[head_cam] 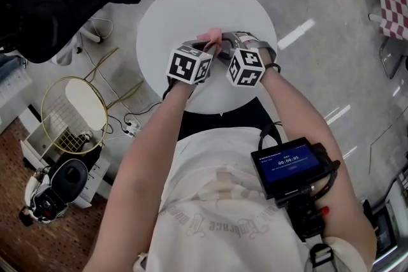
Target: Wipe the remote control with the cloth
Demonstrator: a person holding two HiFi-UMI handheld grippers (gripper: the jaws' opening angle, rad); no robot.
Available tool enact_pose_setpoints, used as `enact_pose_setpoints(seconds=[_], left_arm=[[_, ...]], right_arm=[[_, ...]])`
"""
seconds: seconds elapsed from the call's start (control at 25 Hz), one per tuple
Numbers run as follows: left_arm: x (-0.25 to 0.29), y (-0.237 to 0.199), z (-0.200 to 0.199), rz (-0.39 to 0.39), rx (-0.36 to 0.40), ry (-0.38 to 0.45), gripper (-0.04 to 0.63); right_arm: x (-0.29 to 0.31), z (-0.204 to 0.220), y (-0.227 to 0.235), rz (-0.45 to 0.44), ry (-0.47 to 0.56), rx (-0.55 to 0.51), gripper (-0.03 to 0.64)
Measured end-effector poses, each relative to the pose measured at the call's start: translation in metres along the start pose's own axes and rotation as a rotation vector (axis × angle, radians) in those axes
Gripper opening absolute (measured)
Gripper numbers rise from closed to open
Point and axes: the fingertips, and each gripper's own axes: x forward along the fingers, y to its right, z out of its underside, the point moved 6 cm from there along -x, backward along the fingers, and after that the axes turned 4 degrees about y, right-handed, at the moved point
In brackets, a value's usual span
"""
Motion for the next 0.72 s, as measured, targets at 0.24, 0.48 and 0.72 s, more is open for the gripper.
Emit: enact_pose_setpoints(seconds=[0.24,0.48,0.72], left_arm=[[-0.020,-0.018,0.017,-0.065,0.014,0.025,0.029],[-0.033,-0.040,0.025,-0.113,0.008,0.032,0.032],[-0.048,-0.067,0.038,-0.221,0.008,0.016,0.034]], right_arm=[[-0.001,-0.003,-0.004,0.009,-0.007,0.002,0.213],[-0.002,-0.004,0.000,0.012,-0.017,0.001,0.213],[-0.002,-0.002,0.000,0.016,-0.025,0.011,0.213]])
